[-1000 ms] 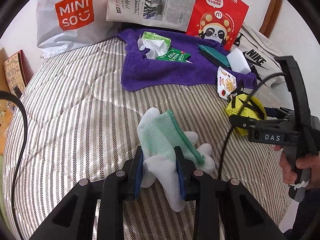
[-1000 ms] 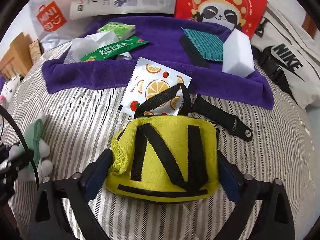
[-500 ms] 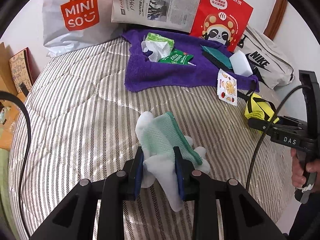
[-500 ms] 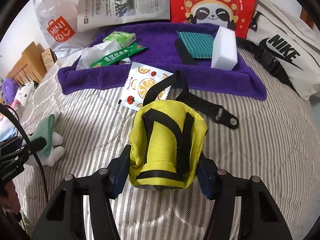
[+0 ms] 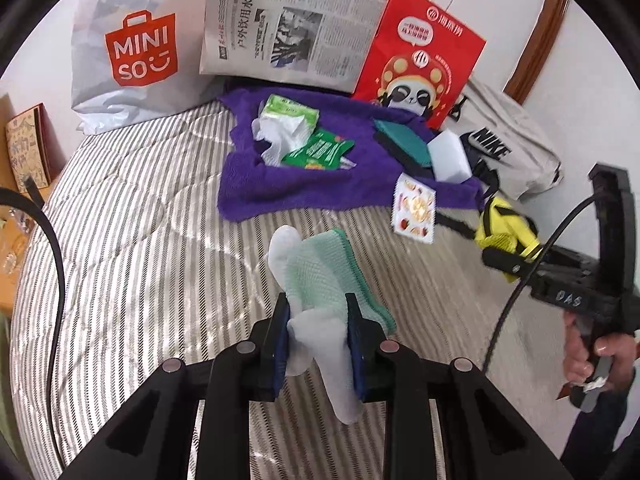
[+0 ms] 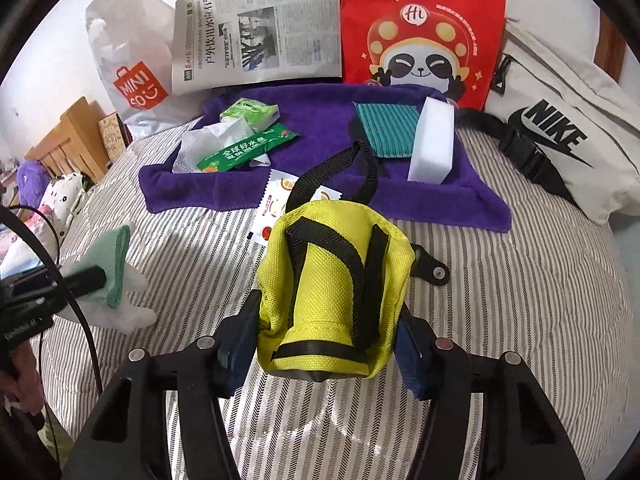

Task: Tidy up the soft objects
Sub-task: 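Carry the yellow mesh bag onto the purple towel with right tool while left holds cloth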

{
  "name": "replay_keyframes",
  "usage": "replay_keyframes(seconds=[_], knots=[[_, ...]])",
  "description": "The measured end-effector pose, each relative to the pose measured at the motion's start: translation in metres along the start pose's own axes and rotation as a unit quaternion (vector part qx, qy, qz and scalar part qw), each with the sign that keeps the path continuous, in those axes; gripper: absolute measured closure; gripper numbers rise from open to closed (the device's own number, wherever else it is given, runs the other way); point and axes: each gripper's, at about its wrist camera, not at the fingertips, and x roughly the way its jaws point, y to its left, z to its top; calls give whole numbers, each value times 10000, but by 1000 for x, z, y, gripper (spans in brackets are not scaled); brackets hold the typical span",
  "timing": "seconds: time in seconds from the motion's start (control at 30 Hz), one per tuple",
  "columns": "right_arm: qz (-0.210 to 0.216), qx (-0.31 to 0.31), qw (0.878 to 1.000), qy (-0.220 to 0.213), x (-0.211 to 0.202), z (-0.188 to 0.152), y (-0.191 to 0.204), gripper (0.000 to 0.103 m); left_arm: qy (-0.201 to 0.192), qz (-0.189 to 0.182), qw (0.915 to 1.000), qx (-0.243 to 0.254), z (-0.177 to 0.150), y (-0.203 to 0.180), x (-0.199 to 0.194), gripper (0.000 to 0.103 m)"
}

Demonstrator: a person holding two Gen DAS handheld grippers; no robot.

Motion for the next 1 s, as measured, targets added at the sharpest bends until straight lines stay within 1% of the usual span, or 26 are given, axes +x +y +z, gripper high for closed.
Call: replay_keyframes(seconds=[0.23, 0.57, 0.63, 0.77, 1.0], knots=[[72, -61, 9999, -86, -7, 6, 2, 43, -138, -163, 9998, 63, 12, -7, -10, 80], [173, -117, 9994, -263, -14, 34, -1, 43, -296, -65, 9992, 265, 39, -16, -15, 79], [193, -140, 9994, -259, -11, 44, -1, 43, -364, -93, 9989, 288, 46, -16, -17, 79], [183, -210, 9992, -273, -1, 67, -1, 42, -417, -35, 9988, 272, 56, -12, -16, 79], [246, -277, 9991, -201, 34, 114, 3, 42, -389, -1, 9992, 25, 65, 7, -9, 79]])
